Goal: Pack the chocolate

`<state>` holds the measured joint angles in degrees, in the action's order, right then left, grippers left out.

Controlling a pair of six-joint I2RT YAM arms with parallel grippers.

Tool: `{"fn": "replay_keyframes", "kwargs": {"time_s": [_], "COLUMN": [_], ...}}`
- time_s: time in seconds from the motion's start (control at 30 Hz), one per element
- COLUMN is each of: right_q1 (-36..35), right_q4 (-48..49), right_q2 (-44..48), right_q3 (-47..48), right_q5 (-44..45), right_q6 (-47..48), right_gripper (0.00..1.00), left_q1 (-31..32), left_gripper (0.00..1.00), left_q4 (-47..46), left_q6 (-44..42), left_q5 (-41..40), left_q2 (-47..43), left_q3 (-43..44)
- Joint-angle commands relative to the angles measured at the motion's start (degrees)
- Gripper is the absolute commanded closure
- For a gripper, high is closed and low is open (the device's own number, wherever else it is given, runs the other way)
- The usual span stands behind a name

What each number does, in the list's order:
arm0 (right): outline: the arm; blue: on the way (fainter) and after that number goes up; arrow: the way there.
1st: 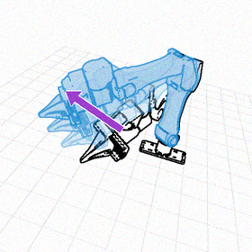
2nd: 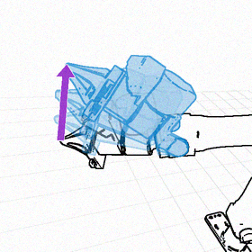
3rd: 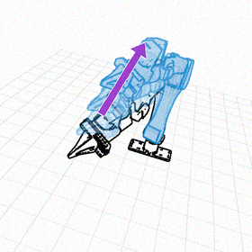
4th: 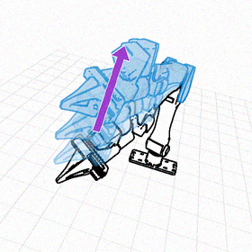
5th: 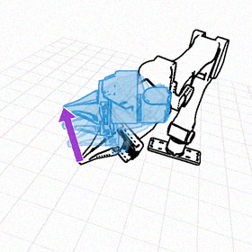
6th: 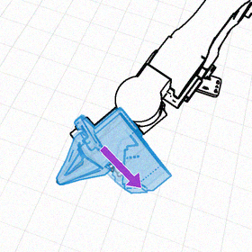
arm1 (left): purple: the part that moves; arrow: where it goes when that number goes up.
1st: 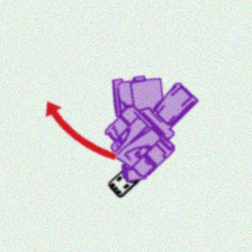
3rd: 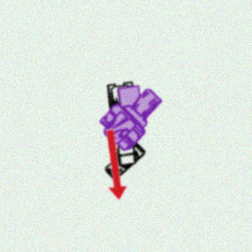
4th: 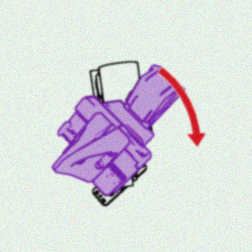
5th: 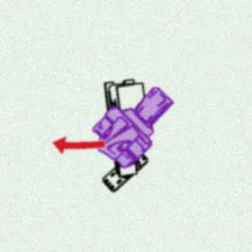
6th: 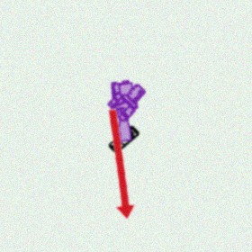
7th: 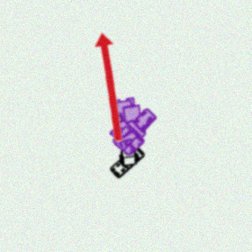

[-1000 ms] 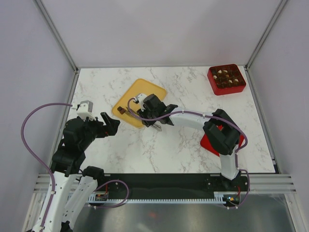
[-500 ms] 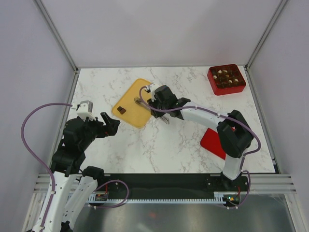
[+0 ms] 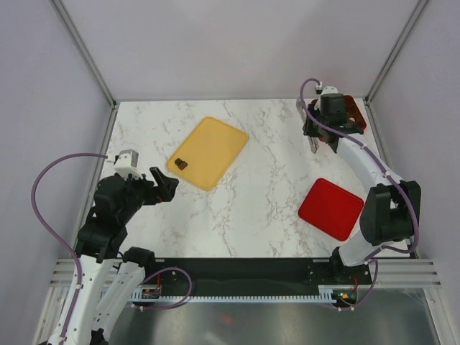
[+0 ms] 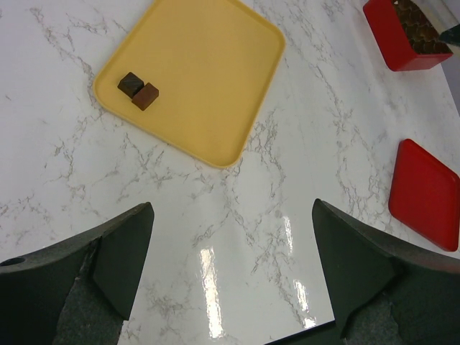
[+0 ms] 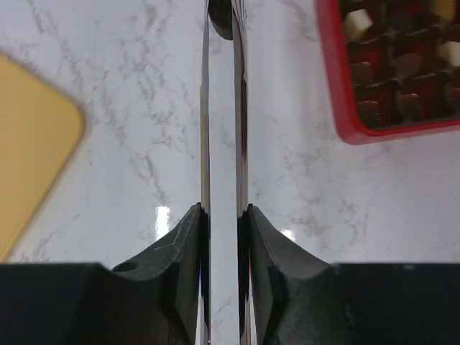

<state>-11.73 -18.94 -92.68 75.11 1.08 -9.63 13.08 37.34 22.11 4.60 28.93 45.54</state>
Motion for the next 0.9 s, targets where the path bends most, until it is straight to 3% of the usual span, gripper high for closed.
{"fn": "replay_keyframes", "kwargs": {"time_s": [0.0, 0.3, 0.87], "right_q1": [5.2, 14.53, 16.65], "right_q4": [-0.22, -1.8, -2.24], "right_q2": [2.6, -1.0, -6.1], "right_q3": [0.82, 4.87, 4.78], "right_q5": [5.41, 2.96, 0.15], "right_q6": [-2.85, -6.37, -6.28], "right_gripper": [0.67, 0.66, 0.64], "left_q1": [-0.34, -0.34, -0.34], "left_gripper": [0.0, 0.0, 0.0], "left_q4": [-1.75, -1.66, -1.75], "left_q6": [-0.75, -0.66, -0.66], "left_q5": [-0.03, -0.21, -0.21], "left_q2": [0.16, 0.25, 0.69], "left_q3": [-0.36, -0.45, -0.36]}}
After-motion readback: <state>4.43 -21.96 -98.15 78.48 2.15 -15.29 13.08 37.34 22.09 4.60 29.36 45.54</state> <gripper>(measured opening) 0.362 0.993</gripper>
